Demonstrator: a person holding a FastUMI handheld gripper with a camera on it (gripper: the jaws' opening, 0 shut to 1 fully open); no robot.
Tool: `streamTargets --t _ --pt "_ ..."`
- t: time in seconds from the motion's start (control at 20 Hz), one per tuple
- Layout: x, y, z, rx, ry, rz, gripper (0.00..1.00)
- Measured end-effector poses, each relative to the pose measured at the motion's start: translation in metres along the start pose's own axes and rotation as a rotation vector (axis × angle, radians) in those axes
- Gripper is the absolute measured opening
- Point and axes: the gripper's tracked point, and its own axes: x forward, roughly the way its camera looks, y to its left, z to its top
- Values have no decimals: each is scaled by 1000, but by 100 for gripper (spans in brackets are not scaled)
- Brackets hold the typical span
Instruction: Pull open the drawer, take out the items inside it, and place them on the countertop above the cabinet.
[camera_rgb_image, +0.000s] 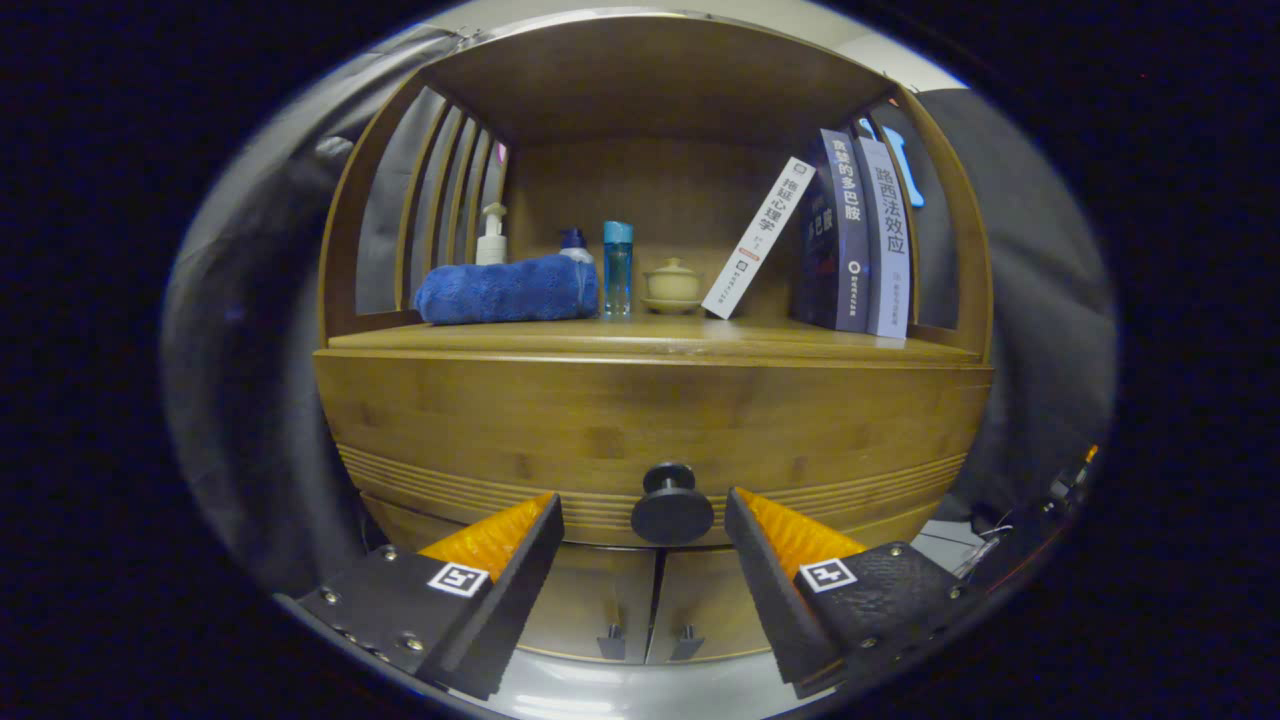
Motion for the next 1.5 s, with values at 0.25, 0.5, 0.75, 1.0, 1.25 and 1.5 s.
streamTargets --t 0.25,0.5,0.75,1.0,1.25,1.5 --pt "17 -13 2 59 -13 -24 55" --pt "19 -10 0 191 -2 27 44" --pt "19 -9 2 158 -22 88 45" --pt "19 -8 0 155 5 105 39" --pt "8 -10 -5 127 0 65 39" --pt "-9 -13 -11 98 -3 33 39"
